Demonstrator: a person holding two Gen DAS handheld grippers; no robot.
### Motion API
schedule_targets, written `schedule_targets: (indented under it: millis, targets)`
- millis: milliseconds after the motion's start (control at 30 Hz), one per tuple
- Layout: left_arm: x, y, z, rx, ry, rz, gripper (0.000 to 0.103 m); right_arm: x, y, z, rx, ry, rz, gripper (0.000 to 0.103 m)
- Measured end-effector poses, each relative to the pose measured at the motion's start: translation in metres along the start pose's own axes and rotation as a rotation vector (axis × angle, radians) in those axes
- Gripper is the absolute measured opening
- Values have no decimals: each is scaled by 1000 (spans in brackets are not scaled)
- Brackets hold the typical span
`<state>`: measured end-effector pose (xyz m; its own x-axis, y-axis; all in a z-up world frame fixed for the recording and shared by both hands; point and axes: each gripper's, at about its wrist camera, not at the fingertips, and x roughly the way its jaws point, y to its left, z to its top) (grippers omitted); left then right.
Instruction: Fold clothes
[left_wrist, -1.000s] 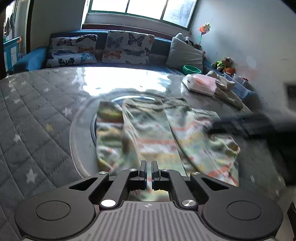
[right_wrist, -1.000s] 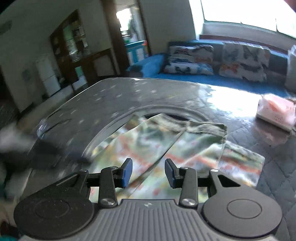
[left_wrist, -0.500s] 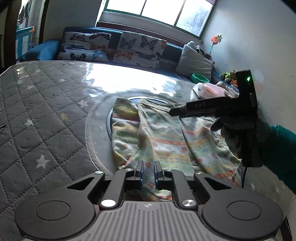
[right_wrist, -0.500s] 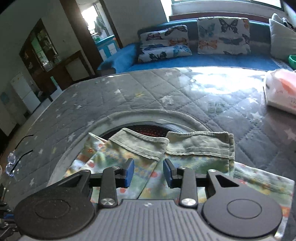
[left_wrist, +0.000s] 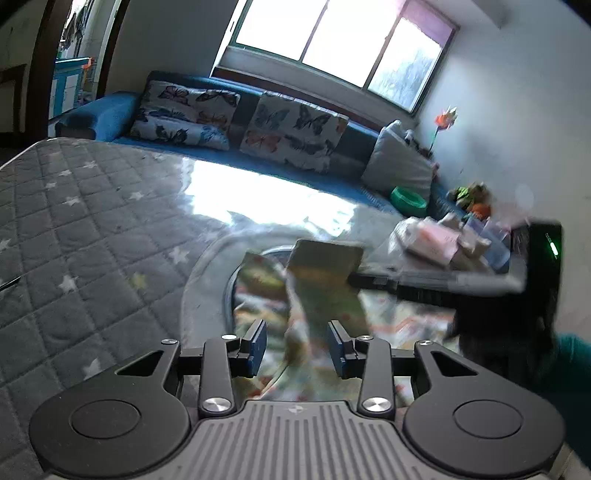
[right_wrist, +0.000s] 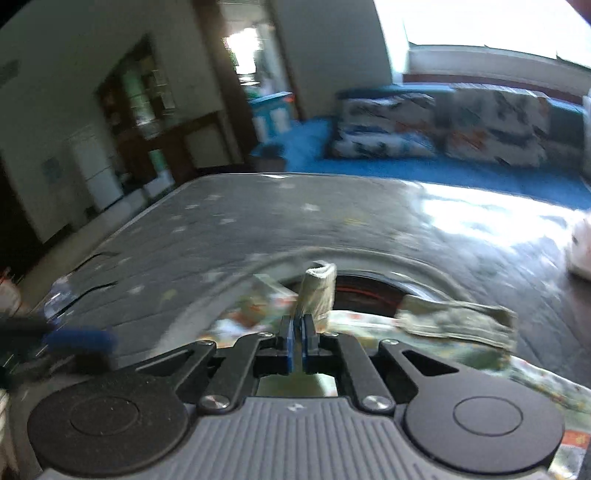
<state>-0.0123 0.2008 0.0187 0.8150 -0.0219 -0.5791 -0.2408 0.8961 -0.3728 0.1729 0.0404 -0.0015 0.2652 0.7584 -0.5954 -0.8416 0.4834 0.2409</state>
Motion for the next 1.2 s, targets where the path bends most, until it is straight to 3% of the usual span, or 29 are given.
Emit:
schedule_targets:
  millis: [200,367,500,567,667,733,833,900,1200]
  targets:
    - [8,13,5,-118,12,-105,41,-11,49,-11,-88,-6,119,3]
    - [4,36,-2,-233,24,-163,51,-7,74,-21,-135,14,195,2]
    - [6,49,-8,-293,45,-158,51,-3,88,-30,-152,27,231,2]
    - [7,53,-11,-311,52,-161,42,-4,94,-33,-166,30,240,2]
    - [5,57,-14,-312,50,-172,14,-8,100,-39,-173,32,244,3]
    - [-1,59,-15,-300,35,-170,8,-14,99,-40,-174,27,242,7]
    - [-17,63,-12,-274,-28,-128,7,-29,93,-40,-138,7,226,13]
    - [-34,68,-8,-256,-74,-92,7,-39,88,-41,-124,2,205,28]
    - [-117,91,-9,-85,-227,151,7,-72,68,-68,-110,67,74,38]
